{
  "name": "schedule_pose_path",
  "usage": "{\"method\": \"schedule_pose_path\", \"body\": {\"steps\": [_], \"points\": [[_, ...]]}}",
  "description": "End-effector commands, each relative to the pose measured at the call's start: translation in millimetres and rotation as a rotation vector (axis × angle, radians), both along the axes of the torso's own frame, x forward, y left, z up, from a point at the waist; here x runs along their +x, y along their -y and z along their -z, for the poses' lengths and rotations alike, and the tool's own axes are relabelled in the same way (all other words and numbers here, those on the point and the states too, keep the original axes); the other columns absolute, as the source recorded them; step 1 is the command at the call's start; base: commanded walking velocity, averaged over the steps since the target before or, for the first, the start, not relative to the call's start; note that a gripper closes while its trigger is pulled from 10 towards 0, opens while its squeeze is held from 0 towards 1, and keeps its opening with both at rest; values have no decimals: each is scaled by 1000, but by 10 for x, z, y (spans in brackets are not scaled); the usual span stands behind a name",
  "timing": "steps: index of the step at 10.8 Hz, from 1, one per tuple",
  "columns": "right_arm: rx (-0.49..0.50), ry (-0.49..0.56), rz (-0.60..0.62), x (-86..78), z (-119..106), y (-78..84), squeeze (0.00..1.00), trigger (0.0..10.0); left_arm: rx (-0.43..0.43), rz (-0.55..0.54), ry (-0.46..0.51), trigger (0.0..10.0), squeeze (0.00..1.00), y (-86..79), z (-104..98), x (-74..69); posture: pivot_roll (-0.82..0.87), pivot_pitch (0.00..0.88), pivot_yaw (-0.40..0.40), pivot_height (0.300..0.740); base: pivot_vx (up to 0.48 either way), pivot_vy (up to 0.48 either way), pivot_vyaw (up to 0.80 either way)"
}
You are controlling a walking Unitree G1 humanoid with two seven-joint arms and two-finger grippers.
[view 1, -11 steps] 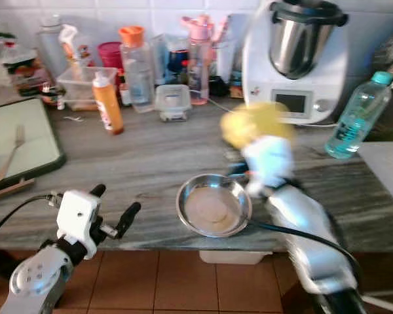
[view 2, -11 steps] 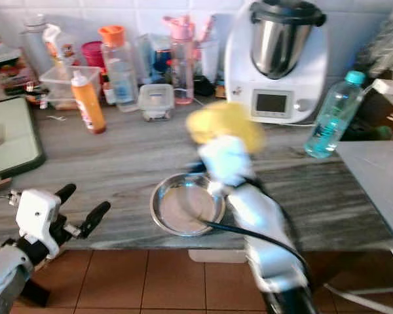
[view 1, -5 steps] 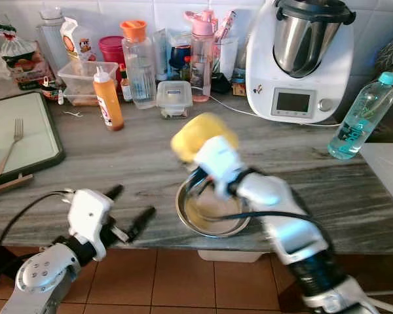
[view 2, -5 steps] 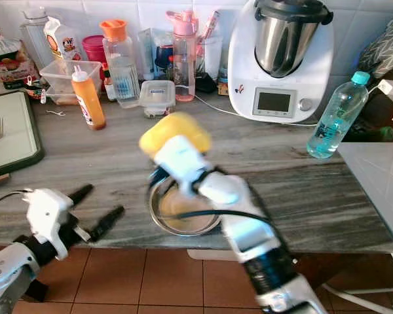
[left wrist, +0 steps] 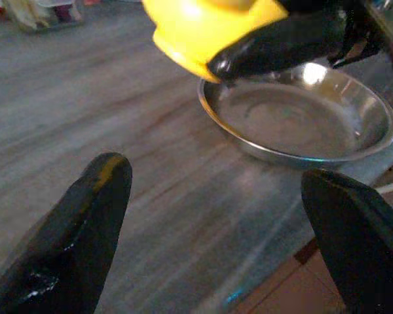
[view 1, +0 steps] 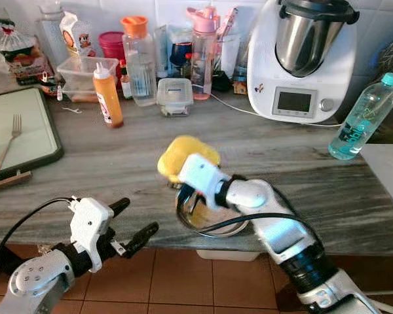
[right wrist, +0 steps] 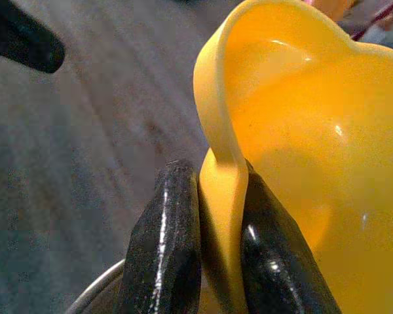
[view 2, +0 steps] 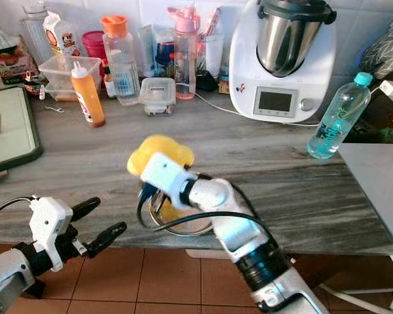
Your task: Setting the table
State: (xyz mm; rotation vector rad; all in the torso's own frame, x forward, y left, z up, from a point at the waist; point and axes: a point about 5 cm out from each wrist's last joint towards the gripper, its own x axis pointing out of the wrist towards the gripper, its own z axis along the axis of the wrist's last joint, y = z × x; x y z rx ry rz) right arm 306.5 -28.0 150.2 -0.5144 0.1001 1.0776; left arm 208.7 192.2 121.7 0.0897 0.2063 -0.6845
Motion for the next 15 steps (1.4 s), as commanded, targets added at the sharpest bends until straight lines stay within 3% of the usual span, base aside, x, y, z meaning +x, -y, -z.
{"method": "schedule_pose_path", "body": {"steps": [1, 7, 13, 15], "points": [[-12, 16, -29, 30, -52, -42, 0, 10000, 9, 28, 0, 10000, 0, 22, -32, -26, 66, 46, -41, 740, 0, 0, 0], [-83, 58, -109, 106, 54, -234, 0, 10000, 2, 42, -18, 10000, 0, 71, -24, -52, 71, 56, -44, 740, 0, 0, 0], [-197, 144, -194, 202, 152, -311, 0, 10000, -17, 47, -27, 10000, 0, 159, -31, -40, 76, 59, -51, 740, 0, 0, 0], [-173, 159, -181, 237, 95, -346, 0, 10000, -22, 45, -32, 10000, 0, 145, -28, -44, 76, 61, -48, 740, 0, 0, 0]]}}
